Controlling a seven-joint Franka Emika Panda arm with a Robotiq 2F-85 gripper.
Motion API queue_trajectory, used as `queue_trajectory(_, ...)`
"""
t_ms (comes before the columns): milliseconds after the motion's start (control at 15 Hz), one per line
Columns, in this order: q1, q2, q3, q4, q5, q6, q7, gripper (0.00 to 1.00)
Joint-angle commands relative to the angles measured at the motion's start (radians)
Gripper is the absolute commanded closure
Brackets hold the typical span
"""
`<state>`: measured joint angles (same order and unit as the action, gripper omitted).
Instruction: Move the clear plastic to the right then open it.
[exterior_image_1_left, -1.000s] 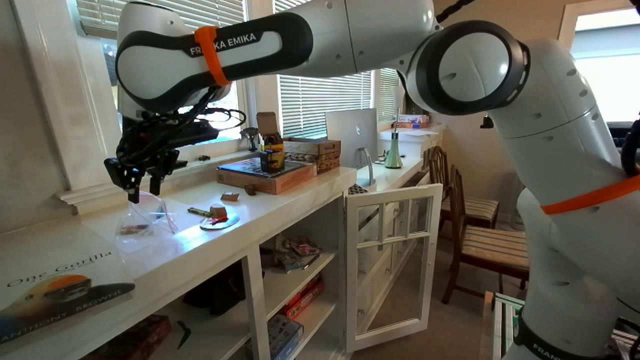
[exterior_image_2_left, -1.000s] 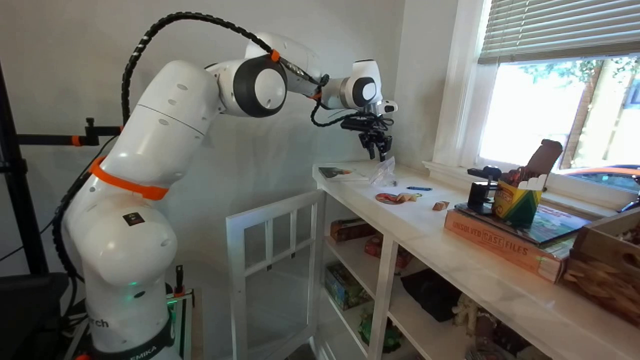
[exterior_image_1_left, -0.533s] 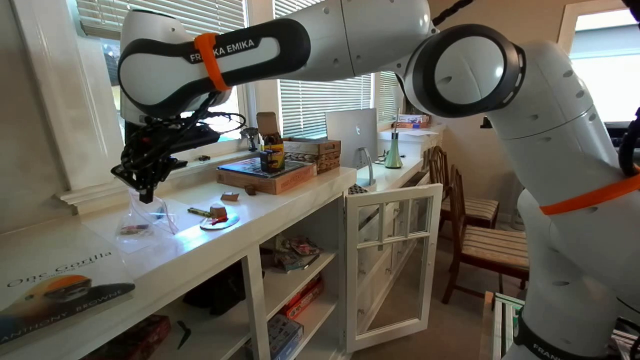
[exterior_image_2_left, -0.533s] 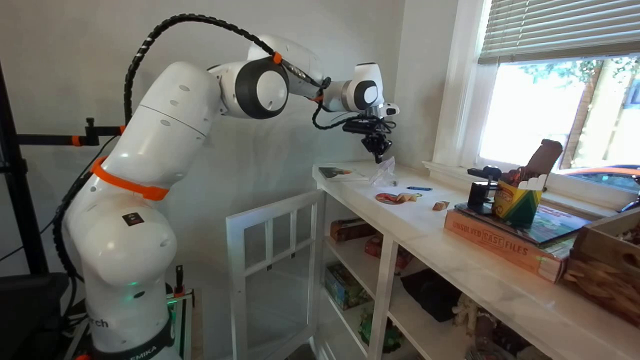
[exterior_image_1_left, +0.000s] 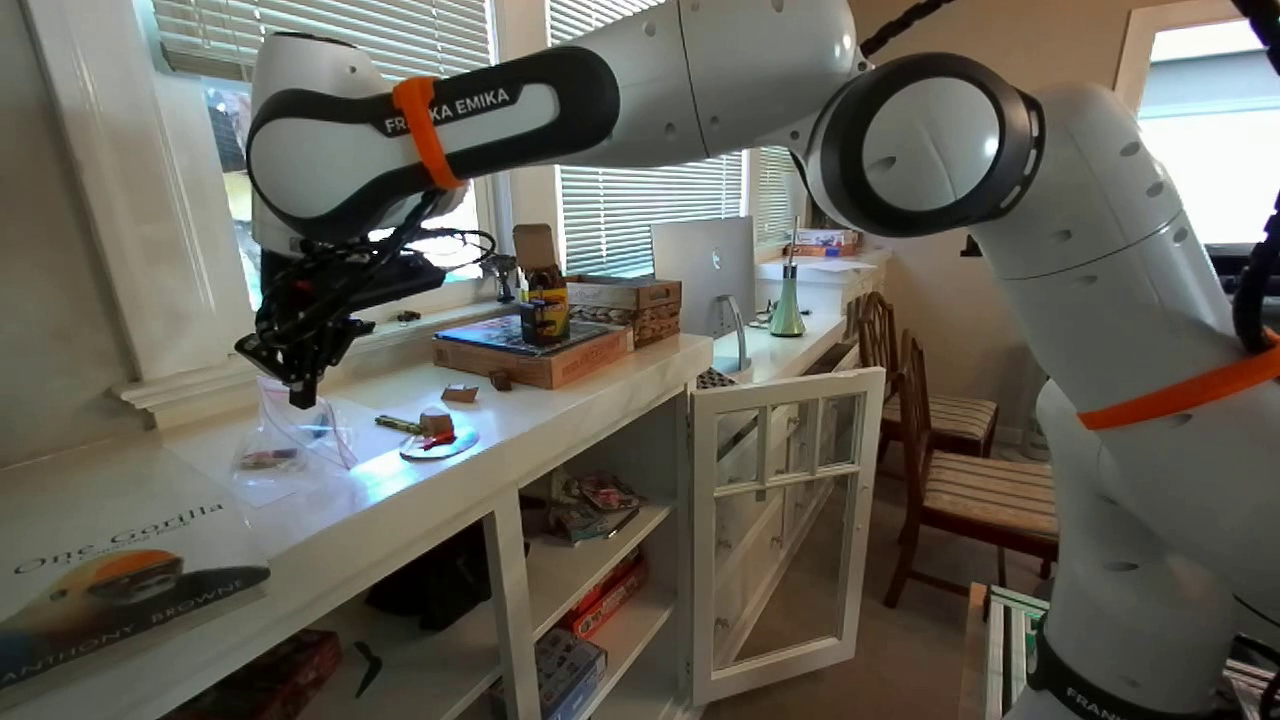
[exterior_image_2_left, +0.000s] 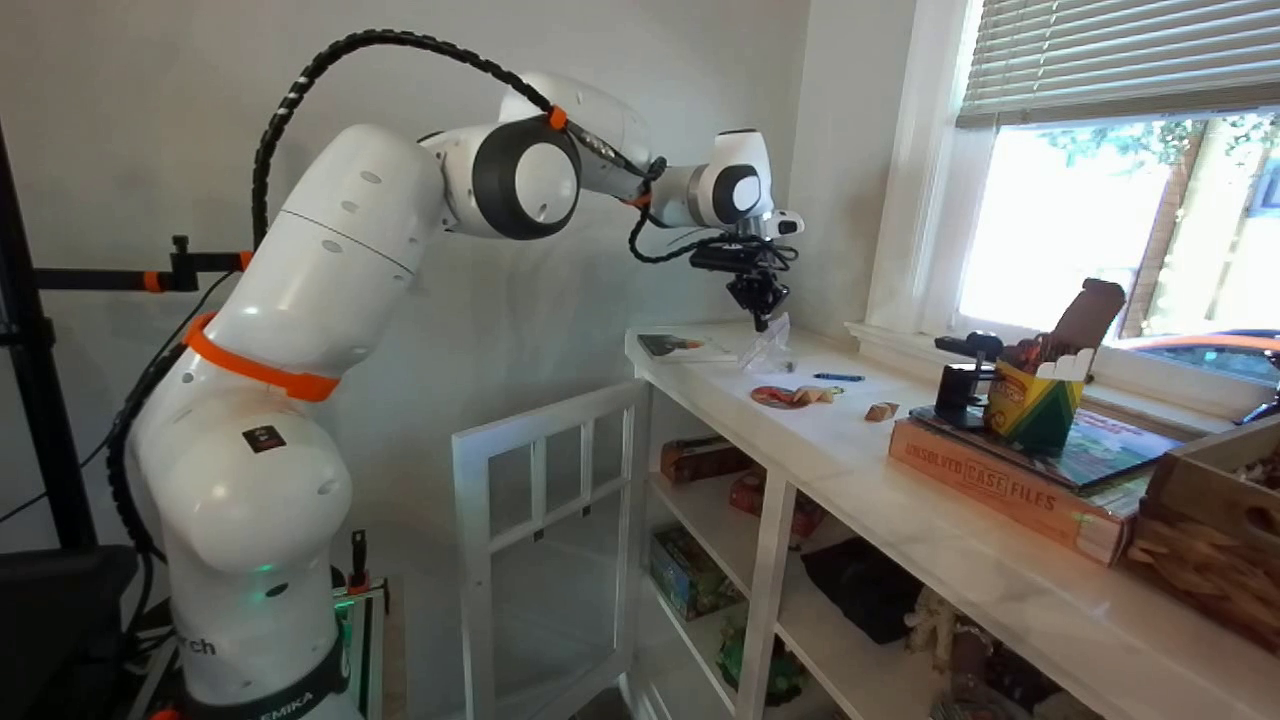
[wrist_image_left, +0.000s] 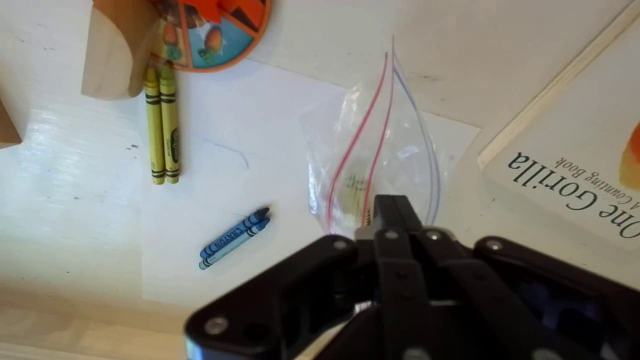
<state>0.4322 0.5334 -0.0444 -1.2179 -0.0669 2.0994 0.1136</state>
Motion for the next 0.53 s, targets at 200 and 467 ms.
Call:
queue_trajectory(200, -0.018, 0.010, 0.020, -0.025, 0.039, 0.055, -0.038, 1.00)
queue_trajectory(467, -0.018, 0.015, 0.026, -0.033, 0.049, 0.082, -0.045, 1.00)
